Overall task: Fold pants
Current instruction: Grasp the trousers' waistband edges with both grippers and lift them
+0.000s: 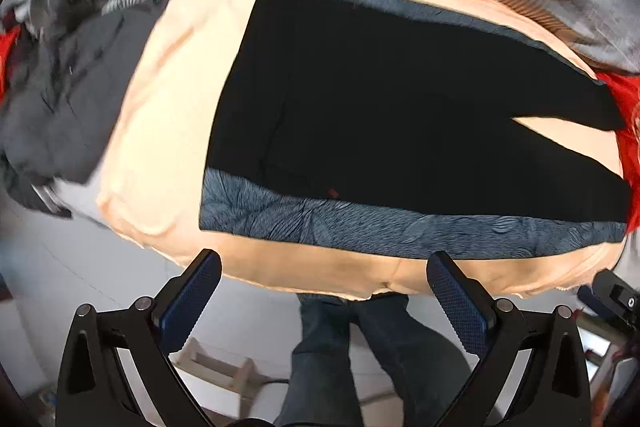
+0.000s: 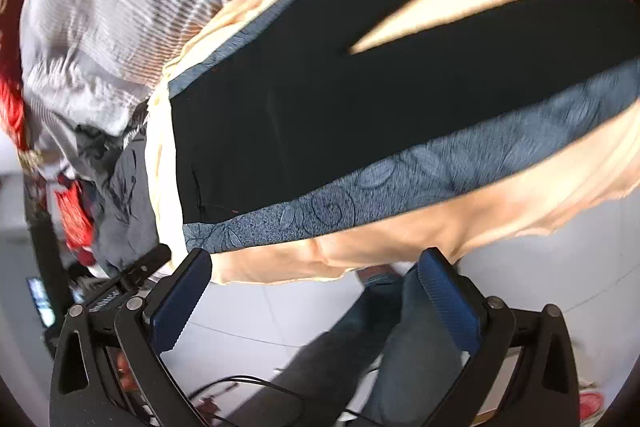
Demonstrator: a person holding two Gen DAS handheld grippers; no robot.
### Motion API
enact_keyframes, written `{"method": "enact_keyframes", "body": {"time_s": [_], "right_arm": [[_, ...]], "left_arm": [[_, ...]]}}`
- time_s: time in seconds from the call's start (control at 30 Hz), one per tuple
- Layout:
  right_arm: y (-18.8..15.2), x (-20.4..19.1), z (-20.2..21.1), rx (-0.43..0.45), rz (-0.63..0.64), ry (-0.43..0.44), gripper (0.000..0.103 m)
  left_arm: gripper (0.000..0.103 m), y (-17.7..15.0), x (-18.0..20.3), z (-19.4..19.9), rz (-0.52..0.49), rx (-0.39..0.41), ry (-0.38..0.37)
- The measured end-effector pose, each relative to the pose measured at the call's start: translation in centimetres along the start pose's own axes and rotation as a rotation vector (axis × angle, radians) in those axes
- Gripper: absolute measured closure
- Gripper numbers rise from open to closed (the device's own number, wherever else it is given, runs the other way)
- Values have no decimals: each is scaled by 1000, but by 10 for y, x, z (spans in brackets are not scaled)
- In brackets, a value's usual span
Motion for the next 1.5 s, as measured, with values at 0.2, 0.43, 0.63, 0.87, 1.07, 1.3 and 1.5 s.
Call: {"method": "enact_keyframes", "body": {"time_s": [0.2,0.43,0.63,0.87,1.07,1.3,1.5], "right_arm": [[-8,38,-63,-3,-166,153,0],[-6,75,-120,46,-300,342,0],[-2,76,-132,71,-347,509,11],[9,74,-140,54,-405,572,56],[19,45,-121,66,-385,724,86],[12,45,-108,45,-368,711,86],[13,44,-96,69,-328,648,92]], "left_arm": [[0,-10,-31,-66,107,-59,-105],[0,-19,-44,-128,180,-141,-197],[0,-21,-39,-143,230,-164,-285],[0,-11,-22,-136,251,-158,-395],[0,0,-35,-139,355,-144,-480],[52,20,-55,-139,515,-105,-519],[87,35,-52,-104,382,-34,-500]]}}
Point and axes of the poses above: each gripper's, at about its wrist camera, not at the fingertips, and z roughly against the way its jaws point, x to its right, y to its top, the point moved 3 cm from there along -z, roughly the way its jaws point, and after that the axes turned 3 degrees about z, right-handed, at the moved point
